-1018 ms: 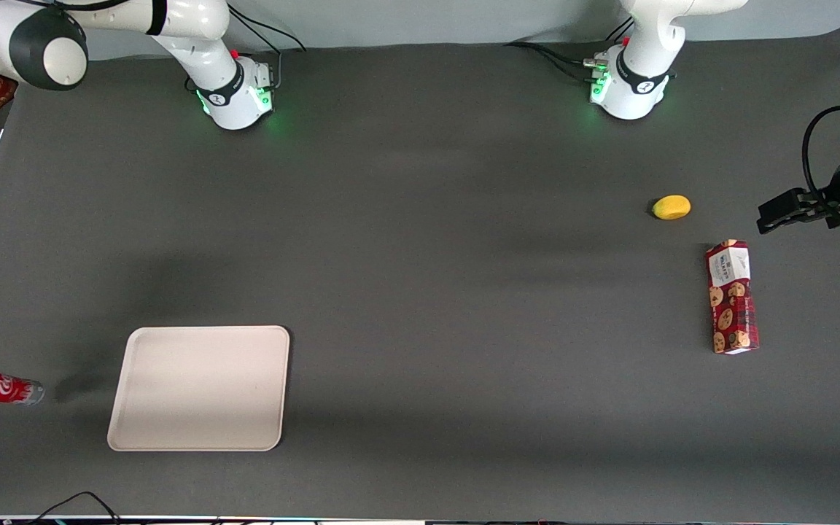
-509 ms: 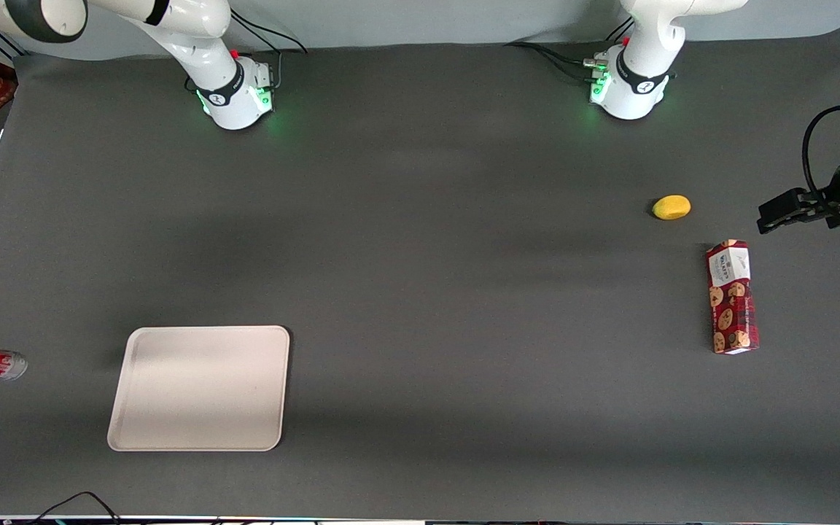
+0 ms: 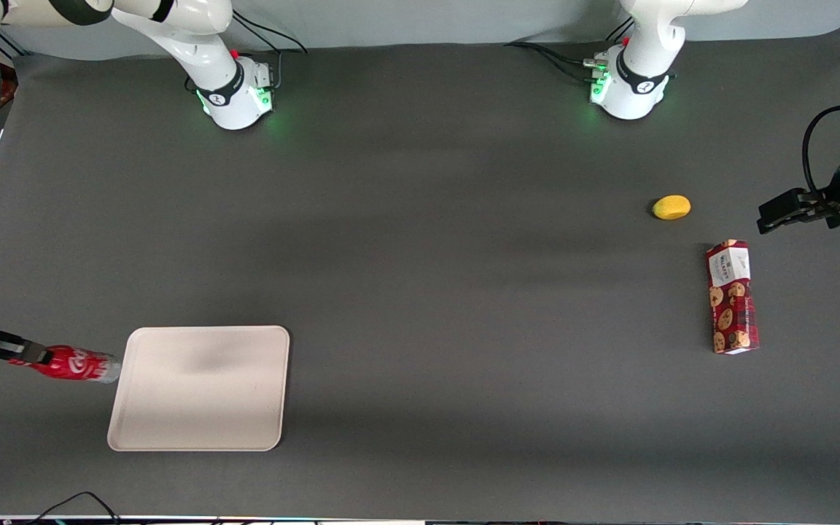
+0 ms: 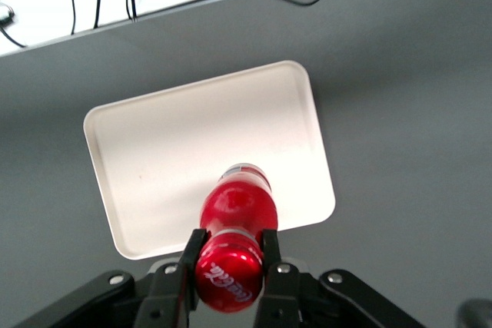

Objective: Place coke bottle on tray
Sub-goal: 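Lift the bottle and carry it onto the white tray, then lower the bottle onto the tray and open the right gripper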

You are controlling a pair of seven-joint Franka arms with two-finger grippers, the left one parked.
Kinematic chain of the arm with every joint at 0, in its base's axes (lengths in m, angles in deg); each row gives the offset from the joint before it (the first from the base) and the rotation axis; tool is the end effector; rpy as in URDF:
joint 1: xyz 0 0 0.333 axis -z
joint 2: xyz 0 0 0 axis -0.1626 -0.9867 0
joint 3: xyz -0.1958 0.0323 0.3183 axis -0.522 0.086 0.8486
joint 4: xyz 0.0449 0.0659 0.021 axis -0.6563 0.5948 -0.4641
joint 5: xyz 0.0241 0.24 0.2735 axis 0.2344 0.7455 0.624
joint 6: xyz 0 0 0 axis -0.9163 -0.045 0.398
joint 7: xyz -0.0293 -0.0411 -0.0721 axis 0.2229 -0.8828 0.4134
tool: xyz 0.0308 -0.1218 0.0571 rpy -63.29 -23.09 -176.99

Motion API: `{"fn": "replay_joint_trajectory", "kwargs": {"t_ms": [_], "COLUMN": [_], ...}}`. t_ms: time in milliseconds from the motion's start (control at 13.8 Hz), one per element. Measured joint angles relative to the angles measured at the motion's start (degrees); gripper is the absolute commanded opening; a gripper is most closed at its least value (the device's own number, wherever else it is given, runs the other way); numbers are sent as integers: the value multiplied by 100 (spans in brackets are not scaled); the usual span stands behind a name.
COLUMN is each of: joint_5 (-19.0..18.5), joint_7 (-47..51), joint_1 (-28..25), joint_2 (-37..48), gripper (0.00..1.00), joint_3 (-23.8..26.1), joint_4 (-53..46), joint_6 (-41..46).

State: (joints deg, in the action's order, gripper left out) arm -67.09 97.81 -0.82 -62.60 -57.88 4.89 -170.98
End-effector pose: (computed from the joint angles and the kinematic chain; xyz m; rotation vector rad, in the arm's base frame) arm 0.7182 -0.0760 0.5183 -3.0857 0.3751 -0.1061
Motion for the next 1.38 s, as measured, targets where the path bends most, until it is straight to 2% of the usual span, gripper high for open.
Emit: {"fn": "replay_joint_trajectory", "kwargs": {"t_ms": [218, 364, 582, 1018, 1091, 1164, 1382], "joint_5": [-38, -80, -287, -318, -318, -318, -318], "joint_7": [-112, -266, -368, -817, -818, -818, -818], "joint_1": [47, 69, 113, 198, 200, 200, 200], "joint_2": [-146, -272, -427, -772, -786, -783, -781], "gripper": [0, 0, 0, 0, 17, 99, 100], "joint_3": [-6, -16, -51, -290, -291, -292, -292], "joint_4": [767, 1064, 1262, 1332, 1330, 1326, 1321], "joint_6": [-950, -1285, -1618, -2215, -2230, -2230, -2246]}}
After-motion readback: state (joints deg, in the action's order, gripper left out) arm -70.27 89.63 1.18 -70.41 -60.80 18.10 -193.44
